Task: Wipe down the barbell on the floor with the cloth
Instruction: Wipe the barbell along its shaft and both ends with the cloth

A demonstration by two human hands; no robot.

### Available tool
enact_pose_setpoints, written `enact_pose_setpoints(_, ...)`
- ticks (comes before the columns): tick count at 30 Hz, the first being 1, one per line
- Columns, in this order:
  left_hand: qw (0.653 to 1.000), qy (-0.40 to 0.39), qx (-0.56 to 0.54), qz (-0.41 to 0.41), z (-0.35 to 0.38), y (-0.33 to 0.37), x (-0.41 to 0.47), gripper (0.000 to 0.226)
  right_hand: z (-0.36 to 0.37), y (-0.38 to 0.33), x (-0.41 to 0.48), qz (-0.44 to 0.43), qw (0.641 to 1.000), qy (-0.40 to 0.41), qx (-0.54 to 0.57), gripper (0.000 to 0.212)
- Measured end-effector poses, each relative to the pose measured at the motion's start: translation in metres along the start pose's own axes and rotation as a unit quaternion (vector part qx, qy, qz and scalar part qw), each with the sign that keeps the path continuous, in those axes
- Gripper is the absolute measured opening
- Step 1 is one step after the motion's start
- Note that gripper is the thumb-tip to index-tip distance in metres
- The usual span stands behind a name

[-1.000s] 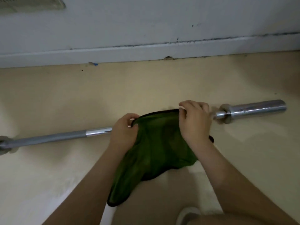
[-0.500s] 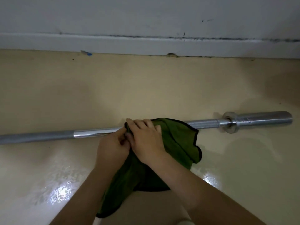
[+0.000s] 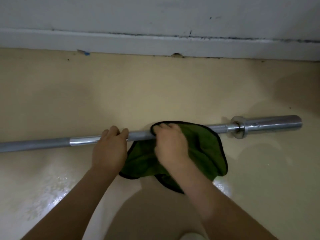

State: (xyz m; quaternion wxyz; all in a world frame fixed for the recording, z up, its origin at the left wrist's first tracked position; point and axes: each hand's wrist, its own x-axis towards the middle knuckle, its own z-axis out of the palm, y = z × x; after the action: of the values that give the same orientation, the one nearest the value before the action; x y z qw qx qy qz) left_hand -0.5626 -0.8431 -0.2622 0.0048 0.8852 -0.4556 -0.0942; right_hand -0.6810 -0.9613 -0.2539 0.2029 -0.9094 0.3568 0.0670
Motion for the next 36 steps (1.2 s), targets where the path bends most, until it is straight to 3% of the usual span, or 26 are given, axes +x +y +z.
enact_pose_setpoints(3,1.000,-0.003,-0.023,-0.015,-0.004,-0.002,0.001,0.021,0.023,-0.057,0.005,-0.122,0.992,-0.032,-0.005,0.048)
enact_pose_setpoints(7,1.000,-0.017,-0.025,0.008,-0.006,-0.013,0.001,0.035,0.009,0.015,-0.008,-0.145,0.989,0.027,-0.019,0.056)
enact_pose_setpoints(9,0.999,-0.029,-0.035,0.010,-0.006,-0.015,0.002,0.039,-0.007,0.081,-0.020,-0.064,0.992,0.089,-0.062,0.058)
enact_pose_setpoints(11,0.999,-0.034,-0.036,0.003,-0.008,-0.013,0.003,0.039,-0.022,0.133,-0.030,0.045,0.991,0.099,-0.076,0.060)
enact_pose_setpoints(13,0.999,-0.047,-0.020,-0.013,-0.011,-0.007,0.004,0.038,-0.025,0.137,-0.023,0.152,0.981,0.114,-0.046,0.048)
enact_pose_setpoints(15,0.998,-0.055,0.000,-0.017,-0.013,-0.001,0.003,0.037,-0.017,0.108,-0.013,0.190,0.973,0.121,-0.057,0.034)
enact_pose_setpoints(19,0.998,-0.065,0.019,-0.001,-0.013,0.002,0.003,0.037,0.000,0.039,-0.007,0.102,0.989,0.082,-0.075,0.034)
enact_pose_setpoints(23,0.997,-0.073,0.013,0.021,-0.014,0.001,0.005,0.028,0.020,-0.019,-0.005,0.008,0.997,0.073,-0.008,0.031)
enact_pose_setpoints(26,0.998,-0.061,0.001,0.025,-0.011,0.001,0.004,0.020,0.017,-0.022,-0.016,-0.089,0.993,0.064,0.039,0.037)
enact_pose_setpoints(28,0.998,-0.051,-0.019,0.028,-0.007,-0.002,0.002,0.024,0.005,-0.002,-0.024,-0.103,0.993,0.057,0.032,0.043)
enact_pose_setpoints(30,0.998,-0.043,-0.038,0.037,-0.002,-0.007,0.000,0.032,-0.013,0.012,-0.032,-0.034,0.994,0.071,0.073,0.039)
enact_pose_setpoints(32,0.997,-0.029,-0.064,0.043,0.002,-0.010,-0.001,0.038,-0.036,0.012,-0.040,0.103,0.964,0.066,0.237,0.031)
enact_pose_setpoints(34,0.994,-0.017,-0.108,0.028,0.003,-0.013,0.002,0.041,-0.055,0.005,-0.045,0.178,0.871,0.020,0.457,0.030)
enact_pose_setpoints(36,0.959,-0.052,-0.275,-0.040,-0.016,-0.013,0.006,0.034,-0.067,-0.006,-0.050,0.177,0.786,-0.041,0.591,0.031)
